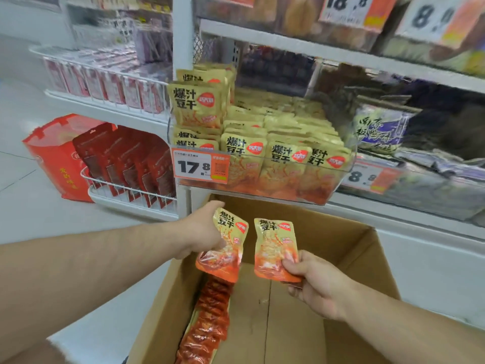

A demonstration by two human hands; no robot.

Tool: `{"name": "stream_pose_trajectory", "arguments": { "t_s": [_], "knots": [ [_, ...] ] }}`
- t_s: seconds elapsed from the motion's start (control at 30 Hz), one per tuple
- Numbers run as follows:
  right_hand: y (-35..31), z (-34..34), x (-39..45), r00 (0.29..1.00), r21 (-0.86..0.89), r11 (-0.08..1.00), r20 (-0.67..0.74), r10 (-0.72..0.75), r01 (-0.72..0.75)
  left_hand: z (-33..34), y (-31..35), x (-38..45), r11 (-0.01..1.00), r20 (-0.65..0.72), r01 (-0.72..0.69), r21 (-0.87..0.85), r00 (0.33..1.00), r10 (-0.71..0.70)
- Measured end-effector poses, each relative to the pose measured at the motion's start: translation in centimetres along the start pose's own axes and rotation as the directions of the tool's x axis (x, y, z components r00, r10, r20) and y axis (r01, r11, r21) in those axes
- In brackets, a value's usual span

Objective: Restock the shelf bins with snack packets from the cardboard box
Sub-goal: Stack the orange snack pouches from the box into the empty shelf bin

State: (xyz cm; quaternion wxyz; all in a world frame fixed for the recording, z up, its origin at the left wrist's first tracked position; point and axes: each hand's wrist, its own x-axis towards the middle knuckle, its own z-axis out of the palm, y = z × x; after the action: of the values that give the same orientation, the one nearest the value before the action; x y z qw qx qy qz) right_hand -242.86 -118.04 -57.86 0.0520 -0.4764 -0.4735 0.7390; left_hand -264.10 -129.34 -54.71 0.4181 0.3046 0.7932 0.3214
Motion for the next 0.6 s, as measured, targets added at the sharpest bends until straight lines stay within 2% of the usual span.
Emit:
{"name": "stream_pose_trajectory", "arguments": {
  "t_s": [0.13, 0.23, 0.33, 0.43, 0.5, 0.53, 0.6],
  "knots": [
    [-1.9, 2.1, -4.4, 0.994, -0.078, 0.991, -0.017, -0.108, 0.107, 1.9, 3.1, -3.0, 0.972, 0.028, -0.023, -0.233, 0.999, 0.030],
    [-2.7, 2.6, -6.3, 0.970, -0.170, 0.964, -0.093, -0.225, 0.207, 2.9, 5.1, -4.9, 0.893, 0.064, -0.040, -0.448, 0.995, 0.077],
    [-3.6, 3.2, -7.1, 0.934, -0.236, 0.927, -0.139, -0.329, 0.292, 3.6, 5.6, -5.2, 0.820, 0.007, -0.093, -0.565, 0.993, 0.118],
    [-4.6, 3.9, -7.5, 0.888, -0.407, 0.847, -0.156, -0.432, 0.341, 3.7, 5.8, -5.1, 0.789, -0.082, -0.182, -0.587, 0.983, 0.165],
    [-5.3, 3.7, -7.4, 0.847, -0.534, 0.767, -0.163, -0.507, 0.356, 3.4, 6.0, -5.2, 0.786, -0.090, -0.232, -0.573, 0.971, 0.222],
    [-5.7, 3.4, -7.4, 0.835, -0.552, 0.749, -0.161, -0.526, 0.366, 3.2, 6.1, -5.2, 0.788, -0.085, -0.254, -0.562, 0.965, 0.250],
    [-6.7, 2.8, -7.4, 0.857, -0.451, 0.797, -0.121, -0.501, 0.402, 2.8, 6.2, -5.4, 0.794, -0.081, -0.295, -0.531, 0.951, 0.299]
  ]
}}
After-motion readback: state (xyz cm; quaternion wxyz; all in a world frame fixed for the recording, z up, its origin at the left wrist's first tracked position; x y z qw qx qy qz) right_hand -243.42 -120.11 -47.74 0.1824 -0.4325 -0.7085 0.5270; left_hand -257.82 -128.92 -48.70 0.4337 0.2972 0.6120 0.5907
